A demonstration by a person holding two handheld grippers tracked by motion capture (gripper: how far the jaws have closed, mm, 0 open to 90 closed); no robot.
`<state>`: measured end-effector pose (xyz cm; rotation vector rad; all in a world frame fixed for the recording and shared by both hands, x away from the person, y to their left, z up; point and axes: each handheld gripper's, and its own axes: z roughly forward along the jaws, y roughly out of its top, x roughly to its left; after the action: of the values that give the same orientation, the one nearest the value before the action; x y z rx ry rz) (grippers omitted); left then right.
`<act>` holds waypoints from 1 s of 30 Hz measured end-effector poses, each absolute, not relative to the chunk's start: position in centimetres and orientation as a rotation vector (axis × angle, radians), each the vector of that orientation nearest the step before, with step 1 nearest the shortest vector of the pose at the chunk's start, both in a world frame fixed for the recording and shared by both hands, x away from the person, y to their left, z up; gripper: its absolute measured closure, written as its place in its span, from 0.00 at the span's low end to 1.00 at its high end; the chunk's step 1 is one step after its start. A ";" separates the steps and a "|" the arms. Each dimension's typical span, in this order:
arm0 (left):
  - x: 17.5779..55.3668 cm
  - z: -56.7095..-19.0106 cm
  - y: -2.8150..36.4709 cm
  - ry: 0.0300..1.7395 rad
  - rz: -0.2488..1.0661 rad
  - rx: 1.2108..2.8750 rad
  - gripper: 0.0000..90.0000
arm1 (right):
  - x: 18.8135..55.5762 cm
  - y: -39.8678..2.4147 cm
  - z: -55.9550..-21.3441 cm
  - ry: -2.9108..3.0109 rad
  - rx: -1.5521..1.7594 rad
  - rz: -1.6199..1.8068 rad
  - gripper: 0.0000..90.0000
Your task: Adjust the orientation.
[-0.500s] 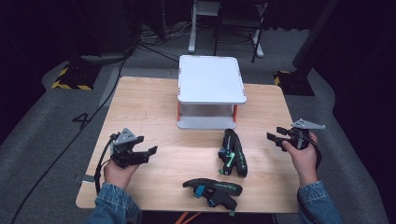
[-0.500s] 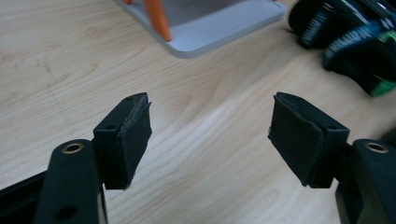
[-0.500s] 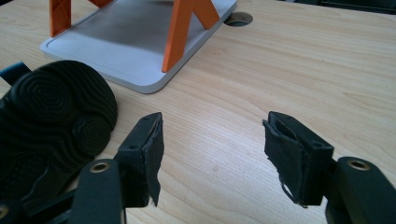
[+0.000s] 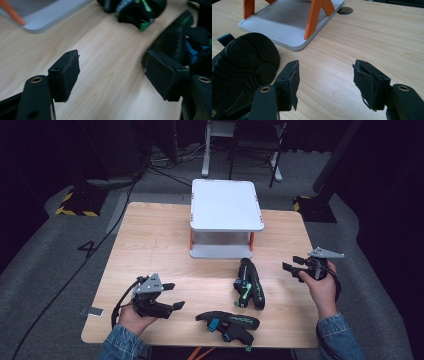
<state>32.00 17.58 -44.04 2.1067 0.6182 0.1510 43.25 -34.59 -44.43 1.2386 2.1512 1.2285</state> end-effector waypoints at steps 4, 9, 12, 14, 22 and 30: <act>31.8 -44.5 16.4 0.523 0.080 2.154 0.30 | 43.4 -34.5 -44.6 2.162 1.235 1.222 0.42; 31.4 -44.9 15.1 0.447 0.026 2.205 0.31 | 43.4 -34.5 -44.7 2.163 1.241 1.223 0.42; 31.2 -45.0 14.6 0.416 0.010 2.217 0.31 | 43.4 -34.4 -44.7 2.165 1.238 1.224 0.42; 31.1 -45.4 13.6 0.382 -0.008 2.258 0.32 | 43.4 -34.3 -44.8 2.170 1.232 1.218 0.42; 31.1 -46.4 12.2 0.384 -0.013 2.337 0.39 | 43.4 -34.1 -44.9 2.173 1.241 1.216 0.43; 31.1 -46.7 11.5 0.358 -0.024 2.320 0.69 | 43.5 -34.0 -45.1 2.190 1.239 1.201 0.44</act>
<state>31.07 11.53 -46.72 2.3200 0.3578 -0.0237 43.48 -33.97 -45.13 1.2390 2.1896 1.2012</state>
